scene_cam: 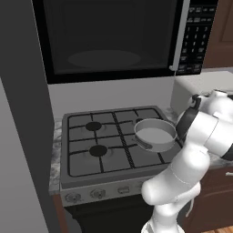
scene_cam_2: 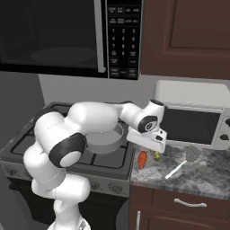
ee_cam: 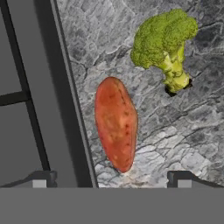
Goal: Put the broccoli and sweet potato in the pot. Retrieve the spatula and lightly stir the vegetables in the pot.
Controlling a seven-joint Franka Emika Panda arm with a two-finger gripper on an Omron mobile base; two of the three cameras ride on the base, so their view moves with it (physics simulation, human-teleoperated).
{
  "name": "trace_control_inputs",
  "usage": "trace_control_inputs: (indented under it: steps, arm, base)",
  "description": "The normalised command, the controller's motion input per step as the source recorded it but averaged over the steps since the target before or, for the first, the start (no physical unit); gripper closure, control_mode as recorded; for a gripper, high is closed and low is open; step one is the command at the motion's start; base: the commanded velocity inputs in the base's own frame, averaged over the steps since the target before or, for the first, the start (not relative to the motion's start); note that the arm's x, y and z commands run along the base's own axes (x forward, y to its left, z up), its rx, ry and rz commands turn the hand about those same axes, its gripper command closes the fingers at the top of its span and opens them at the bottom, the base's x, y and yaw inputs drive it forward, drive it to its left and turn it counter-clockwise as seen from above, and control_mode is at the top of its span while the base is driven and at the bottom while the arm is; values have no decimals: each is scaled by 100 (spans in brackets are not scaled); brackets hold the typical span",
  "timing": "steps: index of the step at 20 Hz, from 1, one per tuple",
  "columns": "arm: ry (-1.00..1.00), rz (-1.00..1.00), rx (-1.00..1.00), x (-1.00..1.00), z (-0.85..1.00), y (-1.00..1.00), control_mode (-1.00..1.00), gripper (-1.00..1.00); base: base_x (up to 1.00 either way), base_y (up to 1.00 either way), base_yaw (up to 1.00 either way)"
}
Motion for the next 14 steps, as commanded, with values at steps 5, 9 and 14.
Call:
trace_control_inputs:
  steps: [5, 9, 14]
  arm:
    - [0, -1, 0, 0, -20, -9, -100, -100]
    - [0, 0, 0, 0, -36, -9, -100, -100]
    - [0, 0, 0, 0, -40, 0, -100, -100]
  base:
    - [0, 0, 0]
    - [0, 0, 0]
    - [0, 0, 0]
